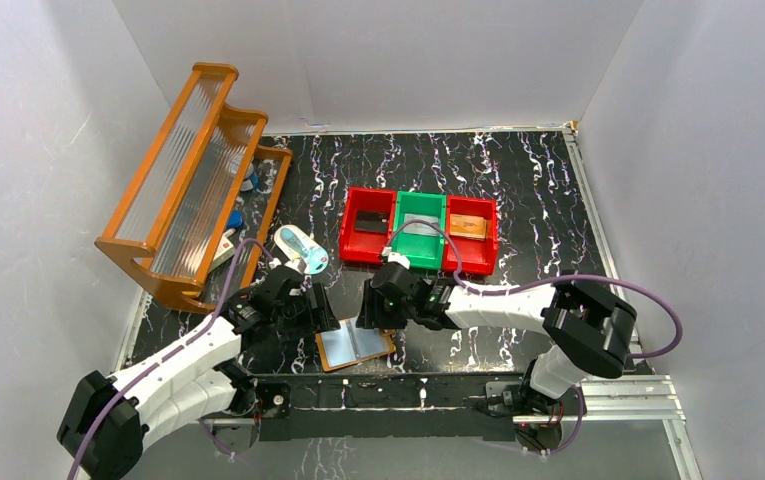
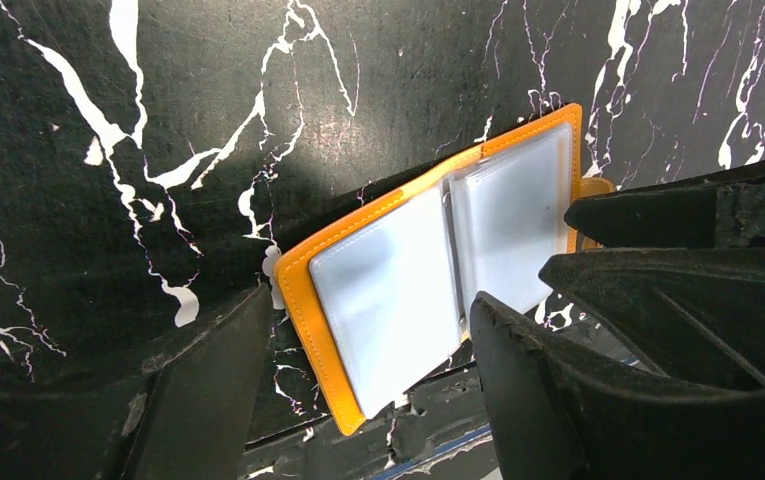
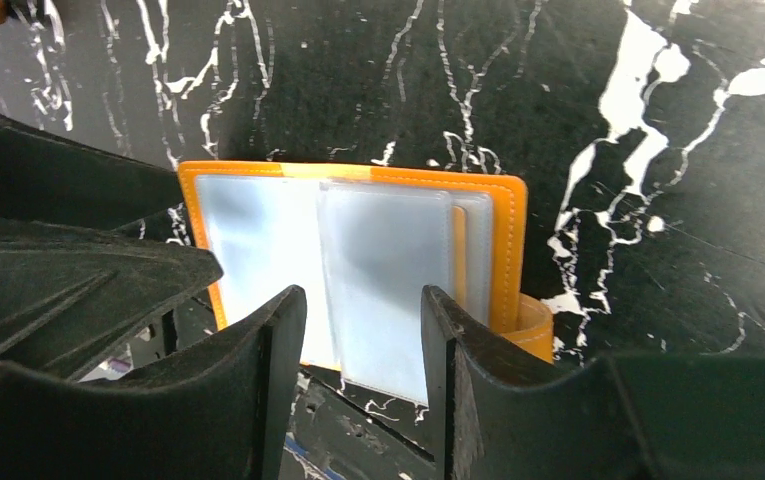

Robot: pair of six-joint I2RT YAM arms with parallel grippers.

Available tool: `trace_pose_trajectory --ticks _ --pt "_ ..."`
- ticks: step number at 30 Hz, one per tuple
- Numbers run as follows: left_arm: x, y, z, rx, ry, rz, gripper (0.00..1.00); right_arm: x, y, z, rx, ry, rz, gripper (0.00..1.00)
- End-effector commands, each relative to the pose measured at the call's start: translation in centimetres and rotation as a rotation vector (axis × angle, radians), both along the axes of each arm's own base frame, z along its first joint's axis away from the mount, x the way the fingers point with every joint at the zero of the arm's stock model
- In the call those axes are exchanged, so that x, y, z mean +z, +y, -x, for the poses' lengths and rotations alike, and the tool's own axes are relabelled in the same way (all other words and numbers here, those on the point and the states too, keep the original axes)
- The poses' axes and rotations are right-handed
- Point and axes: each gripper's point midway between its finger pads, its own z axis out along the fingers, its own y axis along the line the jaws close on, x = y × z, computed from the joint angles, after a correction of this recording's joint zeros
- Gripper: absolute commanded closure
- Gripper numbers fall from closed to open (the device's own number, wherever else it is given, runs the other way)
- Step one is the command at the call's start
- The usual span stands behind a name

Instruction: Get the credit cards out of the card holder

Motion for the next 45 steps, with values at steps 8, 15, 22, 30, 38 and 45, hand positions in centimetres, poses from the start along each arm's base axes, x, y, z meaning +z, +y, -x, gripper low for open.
trace_pose_trajectory --ticks 8,15,22,30,38,45 --pt "-1.4 0.0 1.2 -0.027 0.068 -0.001 0.35 -1.5 -0.6 0.1 -0.028 0.038 0.079 0.5" --pt "-1.9 -0.5 1.8 -0.048 0.085 0.03 0.52 -2.1 -0.3 0.5 -0.015 0.066 0.082 0.52" --pt "-2.2 -1.8 2.0 -0.096 0.103 0.084 0.75 -1.1 1.6 1.5 0.045 0.099 -0.031 0.53" --pt "-2.2 -1.7 1.9 -0.092 0.092 0.084 0.81 1.0 3.8 2.2 0.095 0.119 -0.167 0.54" --pt "-2.2 -1.6 1.9 -0.087 0.086 0.086 0.84 2.4 6.2 3.6 0.223 0.166 -0.261 0.5" --pt "-1.9 -1.3 1.8 -0.067 0.07 0.083 0.86 1.6 6.6 4.2 0.24 0.208 -0.268 0.47"
